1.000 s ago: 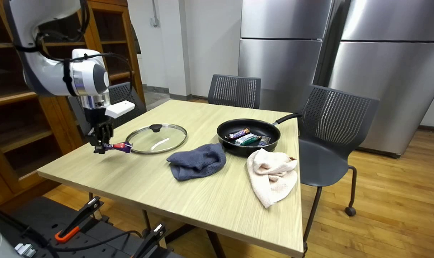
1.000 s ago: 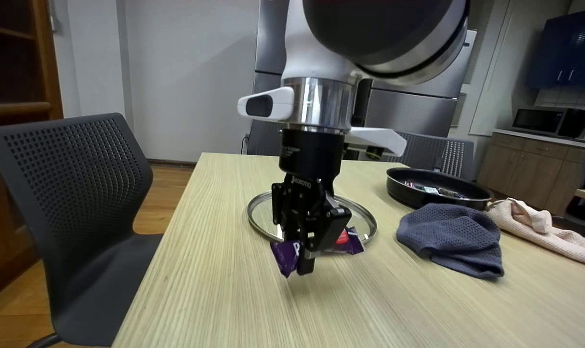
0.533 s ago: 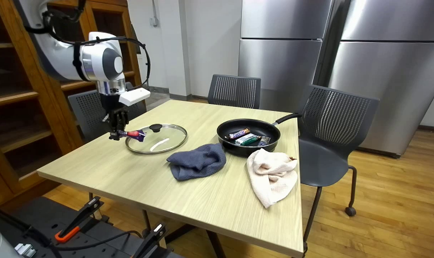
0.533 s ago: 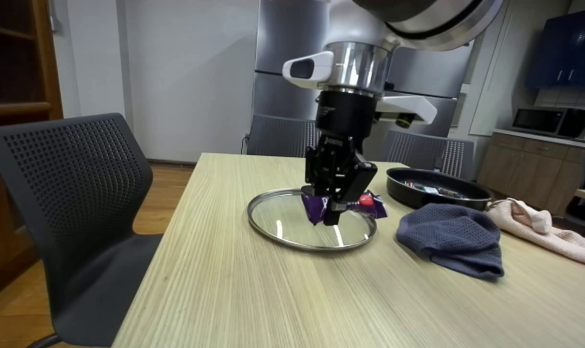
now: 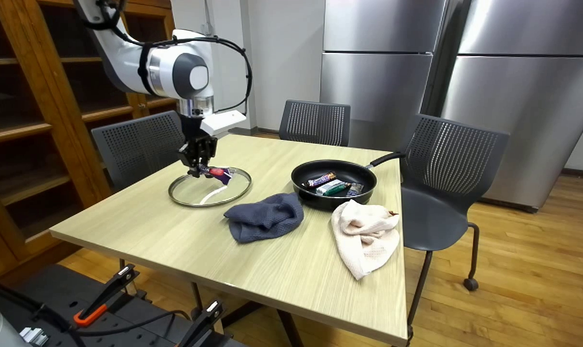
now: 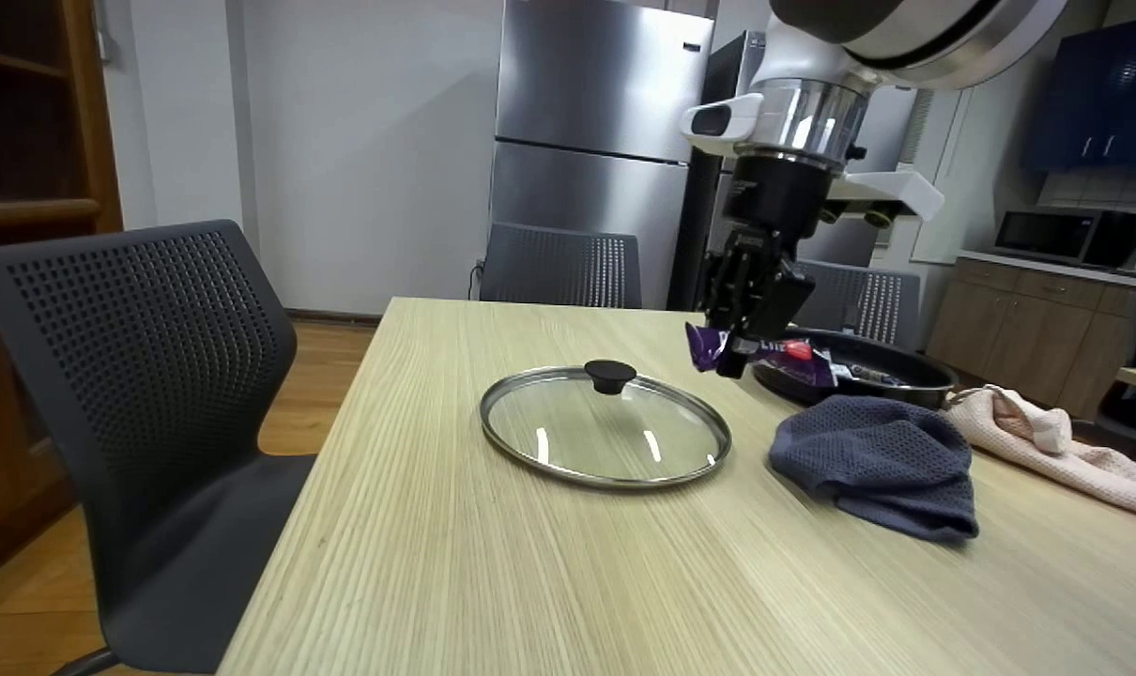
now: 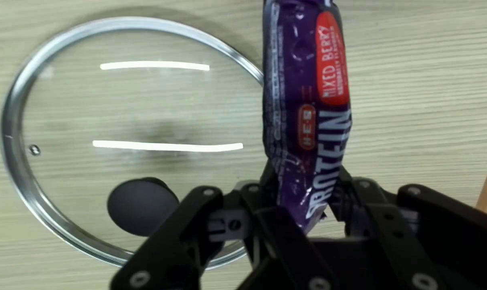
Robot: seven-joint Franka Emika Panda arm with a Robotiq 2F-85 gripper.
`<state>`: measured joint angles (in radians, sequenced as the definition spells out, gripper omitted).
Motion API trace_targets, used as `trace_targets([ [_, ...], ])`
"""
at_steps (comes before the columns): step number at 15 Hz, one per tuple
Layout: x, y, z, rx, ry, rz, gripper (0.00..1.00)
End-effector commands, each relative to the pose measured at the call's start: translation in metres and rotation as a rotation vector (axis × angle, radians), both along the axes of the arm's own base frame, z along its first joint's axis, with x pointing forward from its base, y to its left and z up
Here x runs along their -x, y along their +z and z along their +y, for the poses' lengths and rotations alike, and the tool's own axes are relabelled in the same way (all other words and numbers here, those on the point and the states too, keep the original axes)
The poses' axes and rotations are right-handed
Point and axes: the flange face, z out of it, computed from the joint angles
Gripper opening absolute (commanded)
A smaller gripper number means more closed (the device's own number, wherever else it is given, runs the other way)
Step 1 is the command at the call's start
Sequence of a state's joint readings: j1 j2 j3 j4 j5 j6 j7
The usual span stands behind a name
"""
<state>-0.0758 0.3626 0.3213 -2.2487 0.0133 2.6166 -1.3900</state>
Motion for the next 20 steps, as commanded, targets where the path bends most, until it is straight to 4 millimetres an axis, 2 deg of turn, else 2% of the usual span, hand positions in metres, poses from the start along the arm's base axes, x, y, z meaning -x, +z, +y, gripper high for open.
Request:
trace_targets([
  [1, -0.019, 0.019, -0.046, -0.018, -0.068, -0.018, 0.08],
  [5, -0.038, 0.031, -0.105, -0.040, -0.159, -0.028, 0.08],
  [12, -0.085, 0.049, -0.217, -0.080, -0.373, -0.054, 0.08],
  [15, -0.111, 0.047, -0.250, -0.099, -0.455, -0.072, 0.08],
  [20, -0.157, 0.036, -0.277, -0.188, -0.579, -0.146, 0.08],
])
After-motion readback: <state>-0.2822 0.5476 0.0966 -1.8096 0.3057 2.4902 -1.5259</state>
